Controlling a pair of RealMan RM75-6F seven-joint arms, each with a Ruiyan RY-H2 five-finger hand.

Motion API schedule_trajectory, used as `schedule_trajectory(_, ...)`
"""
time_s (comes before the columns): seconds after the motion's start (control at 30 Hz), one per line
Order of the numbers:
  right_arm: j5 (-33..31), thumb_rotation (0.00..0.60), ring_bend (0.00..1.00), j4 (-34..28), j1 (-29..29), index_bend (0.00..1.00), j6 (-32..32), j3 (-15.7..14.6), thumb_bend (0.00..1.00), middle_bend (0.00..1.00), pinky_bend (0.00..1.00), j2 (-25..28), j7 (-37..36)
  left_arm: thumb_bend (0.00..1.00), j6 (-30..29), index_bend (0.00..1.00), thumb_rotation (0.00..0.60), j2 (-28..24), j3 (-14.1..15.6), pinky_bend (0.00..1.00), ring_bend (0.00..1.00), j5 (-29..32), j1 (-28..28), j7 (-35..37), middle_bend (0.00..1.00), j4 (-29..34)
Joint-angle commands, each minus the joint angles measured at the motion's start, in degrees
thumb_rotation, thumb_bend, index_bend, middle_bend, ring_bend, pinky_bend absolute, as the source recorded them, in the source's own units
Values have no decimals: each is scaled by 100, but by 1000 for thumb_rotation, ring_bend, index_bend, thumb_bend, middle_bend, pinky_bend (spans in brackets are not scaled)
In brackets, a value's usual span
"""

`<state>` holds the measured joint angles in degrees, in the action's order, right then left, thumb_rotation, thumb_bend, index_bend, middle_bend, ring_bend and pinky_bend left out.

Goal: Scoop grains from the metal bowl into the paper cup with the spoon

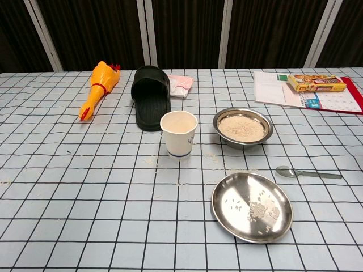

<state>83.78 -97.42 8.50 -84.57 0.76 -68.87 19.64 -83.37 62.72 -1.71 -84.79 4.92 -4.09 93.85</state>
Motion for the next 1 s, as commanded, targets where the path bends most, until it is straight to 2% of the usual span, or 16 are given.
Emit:
schedule_trajectory(0.03,6,600,0,-7,-3,0,3,15,256,0,212,-14,19,0,9,0,600,1,0,0,0,18,0,10,0,5)
schedule_trajectory(0.13,66,600,0,11,-26,0,-59,21,256,0,231,-35,95,0,-11,0,600,-11,-1,0,0,0,-3,24,0,15)
schedule_trajectory(0.23,171,600,31,-5,-43,0,-177,65,255,0,324,-88,43,0,-56,0,600,-10,20,0,0,-39,-26,-15,0,10)
schedule_trajectory(0.3,249,600,117,1,-41,0,-248,101,255,0,433,-135,-2,0,-76,0,600,-13,20,0,0,-32,-40,3,0,41)
schedule_trajectory(0.43,226,600,300,-5,10,0,-240,216,255,1,577,-288,-27,0,-48,0,600,-13,21,0,0,-18,-29,-36,0,62)
schedule_trajectory(0.5,96,600,431,-71,66,0,-124,295,256,42,675,-396,-118,0,-49,0,600,-24,28,0,0,-27,-30,-51,0,88)
schedule_trajectory(0.53,6,600,480,-124,95,0,-39,328,256,75,711,-441,-177,0,-65,0,600,-31,35,0,0,-46,-36,-45,0,95)
schedule_trajectory(0.57,-91,600,564,-177,125,0,49,363,256,153,769,-485,-217,0,-87,0,600,-31,41,0,0,-66,-46,-42,0,82)
schedule_trajectory(0.6,-263,600,648,-275,177,0,212,405,255,260,834,-550,-269,0,-99,0,600,-29,46,0,0,-71,-54,-37,0,57)
schedule_trajectory(0.63,-340,600,692,-320,203,0,288,423,255,322,867,-572,-268,0,-89,0,600,-34,46,0,0,-54,-56,-27,0,58)
schedule_trajectory(0.7,-531,600,842,-414,294,0,522,451,255,567,974,-641,-215,0,-65,0,600,-41,16,0,0,-11,-40,32,0,82)
schedule_trajectory(0.77,-671,600,922,-410,411,39,751,454,256,712,1000,-711,15,0,-30,0,600,-46,17,0,0,2,-25,8,0,69)
schedule_trajectory(0.87,-802,600,984,-279,558,224,967,432,282,827,1000,-866,473,0,-52,0,600,-54,22,0,0,-32,-25,-30,0,80)
schedule_trajectory(1.0,-1155,600,1000,-27,723,367,1264,409,361,857,1000,-1219,1005,0,-99,0,600,-25,25,0,0,-61,-38,-70,0,58)
